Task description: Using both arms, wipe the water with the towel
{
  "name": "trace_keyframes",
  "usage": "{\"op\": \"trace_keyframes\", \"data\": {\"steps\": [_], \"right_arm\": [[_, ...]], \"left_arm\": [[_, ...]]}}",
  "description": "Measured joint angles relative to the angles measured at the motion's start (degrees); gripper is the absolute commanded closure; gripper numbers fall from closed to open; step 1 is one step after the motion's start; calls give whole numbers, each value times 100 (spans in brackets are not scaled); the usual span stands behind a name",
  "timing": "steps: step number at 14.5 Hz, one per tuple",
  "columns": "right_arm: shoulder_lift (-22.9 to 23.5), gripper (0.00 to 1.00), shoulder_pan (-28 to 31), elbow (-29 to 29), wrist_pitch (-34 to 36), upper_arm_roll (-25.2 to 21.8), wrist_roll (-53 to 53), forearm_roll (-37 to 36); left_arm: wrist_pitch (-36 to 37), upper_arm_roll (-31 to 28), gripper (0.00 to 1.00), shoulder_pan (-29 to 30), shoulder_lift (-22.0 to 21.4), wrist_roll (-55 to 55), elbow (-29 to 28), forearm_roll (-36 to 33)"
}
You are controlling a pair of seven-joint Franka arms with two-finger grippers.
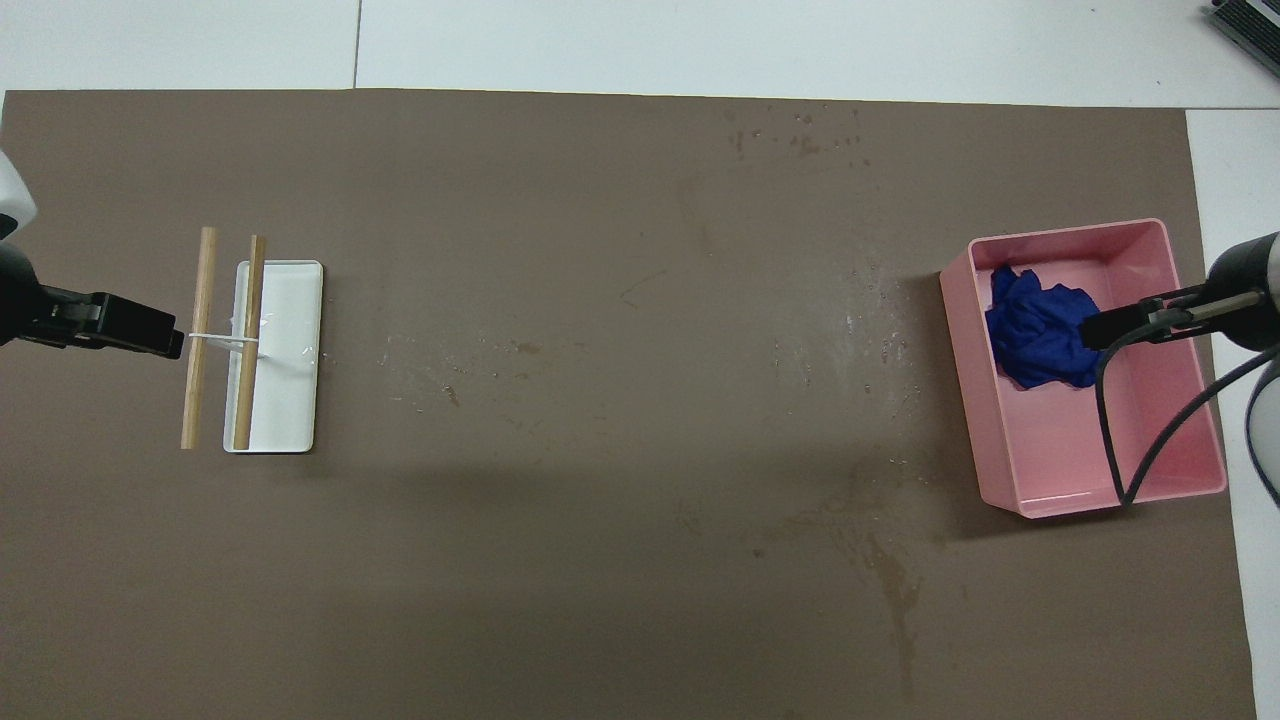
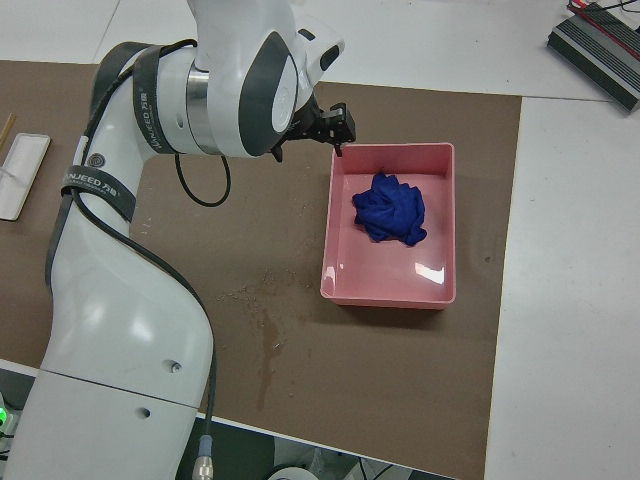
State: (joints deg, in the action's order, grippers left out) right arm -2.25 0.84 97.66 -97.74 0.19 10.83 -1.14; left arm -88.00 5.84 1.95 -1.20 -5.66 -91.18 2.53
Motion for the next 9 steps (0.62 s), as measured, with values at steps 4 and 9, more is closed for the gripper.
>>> {"op": "trace_keyframes", "data": {"steps": [4,9], "right_arm": [[0,0,28,0,144,-27,0,0],[0,0,26,-3,144,-27,0,0]], "left_arm": [[0,0,0,0,0,0,0,0],[0,0,0,0,0,0,0,0]]}}
